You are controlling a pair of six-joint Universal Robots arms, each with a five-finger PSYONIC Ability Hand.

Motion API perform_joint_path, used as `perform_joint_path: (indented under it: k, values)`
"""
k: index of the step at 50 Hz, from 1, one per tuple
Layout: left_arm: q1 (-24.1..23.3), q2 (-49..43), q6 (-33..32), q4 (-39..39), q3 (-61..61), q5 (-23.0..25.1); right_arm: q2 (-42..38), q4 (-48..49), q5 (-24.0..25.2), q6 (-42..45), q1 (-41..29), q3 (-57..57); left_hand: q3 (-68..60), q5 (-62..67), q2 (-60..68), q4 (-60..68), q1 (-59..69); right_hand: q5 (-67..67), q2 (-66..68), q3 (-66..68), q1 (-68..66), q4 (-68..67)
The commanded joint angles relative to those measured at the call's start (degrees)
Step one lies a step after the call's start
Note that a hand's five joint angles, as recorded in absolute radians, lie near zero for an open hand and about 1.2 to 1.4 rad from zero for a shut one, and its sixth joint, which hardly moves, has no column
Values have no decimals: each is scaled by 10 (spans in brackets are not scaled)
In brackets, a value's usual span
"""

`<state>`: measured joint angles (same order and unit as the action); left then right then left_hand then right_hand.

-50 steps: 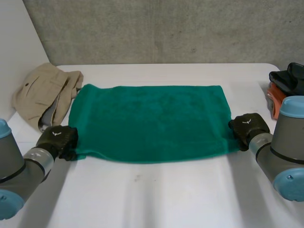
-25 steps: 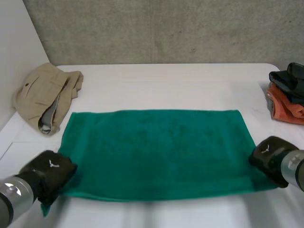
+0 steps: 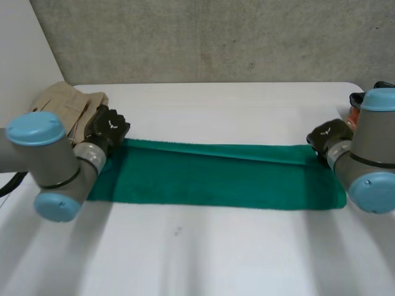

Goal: Fold the laundry.

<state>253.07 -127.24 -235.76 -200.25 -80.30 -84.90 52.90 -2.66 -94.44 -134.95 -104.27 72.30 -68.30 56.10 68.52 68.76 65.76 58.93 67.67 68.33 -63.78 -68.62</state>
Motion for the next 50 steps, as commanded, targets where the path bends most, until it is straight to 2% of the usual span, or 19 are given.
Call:
perform_joint_path:
  k: [1,2,3,4,5,6,7,8,12,16,23,28,32,35,36,37,40,42,50]
  values:
    - [-19,-106,2,11,117,-61,-91,31,-22,16,-14,-120,-117,139,115,112,142,41,54,47,-93,-44]
    - [-23,-118,2,11,130,-61,-110,37,-22,21,-16,-142,-79,101,77,74,104,-426,-413,-420,374,423]
    - [-26,-122,1,11,134,-62,-121,42,-23,22,-17,-153,128,-106,-130,-133,-103,-589,-577,-583,538,586]
    - [-28,-125,-1,10,139,-65,-132,48,-23,23,-18,-165,418,-396,-420,-423,-393,-589,-577,-583,538,586]
    - [-31,-126,-1,7,143,-66,-150,62,-23,22,-19,-187,583,-561,-585,-588,-558,-589,-577,-583,538,586]
    - [-36,-128,1,7,153,-62,-155,71,-24,22,-20,-197,487,-465,-489,-491,-461,-589,-577,-583,538,586]
    - [-38,-128,2,6,159,-63,-160,79,-25,21,-21,-205,563,-541,-565,-568,-538,-589,-577,-583,538,586]
    - [-41,-128,3,5,165,-64,-161,89,-27,21,-23,-212,583,-561,-585,-588,-558,-589,-577,-583,538,586]
    - [-53,-119,6,4,178,-66,-134,99,-34,11,-24,-218,583,-561,-585,-588,-558,-589,-577,-583,538,586]
    - [-60,-61,20,8,169,-69,-64,99,-34,-16,-27,-188,583,-561,-585,-588,-558,-589,-577,-583,538,586]
    - [-55,49,103,15,88,-67,61,84,-16,-50,-23,-96,583,-561,-585,-588,-558,-589,-577,-583,538,586]
    - [-43,112,147,48,6,-60,94,16,7,-56,-12,-44,583,-561,-585,-588,-558,-589,-577,-583,538,586]
    - [-13,168,171,60,-75,-51,133,-73,31,-89,19,7,583,-561,-585,-588,-558,-589,-577,-583,538,586]
    - [5,200,195,59,-136,-20,150,-118,72,-136,45,60,583,-561,-585,-588,-558,-589,-577,-583,538,586]
    - [8,205,202,59,-150,-10,151,-125,103,-154,61,91,583,-561,-585,-588,-558,-555,-543,-549,504,552]
    - [13,209,216,57,-173,15,151,-125,115,-160,67,103,583,-561,-585,-588,-558,-548,-536,-542,497,545]
    - [17,208,232,46,-194,45,151,-98,161,-172,86,157,583,-561,-585,-588,-558,-488,-475,-482,436,485]
    - [26,205,241,36,-200,61,150,-69,175,-176,94,179,583,-561,-585,-587,-557,-464,-451,-458,413,461]
    - [37,118,234,-14,-178,64,127,68,181,-171,98,248,574,-552,-576,-579,-549,-403,-391,-397,352,400]
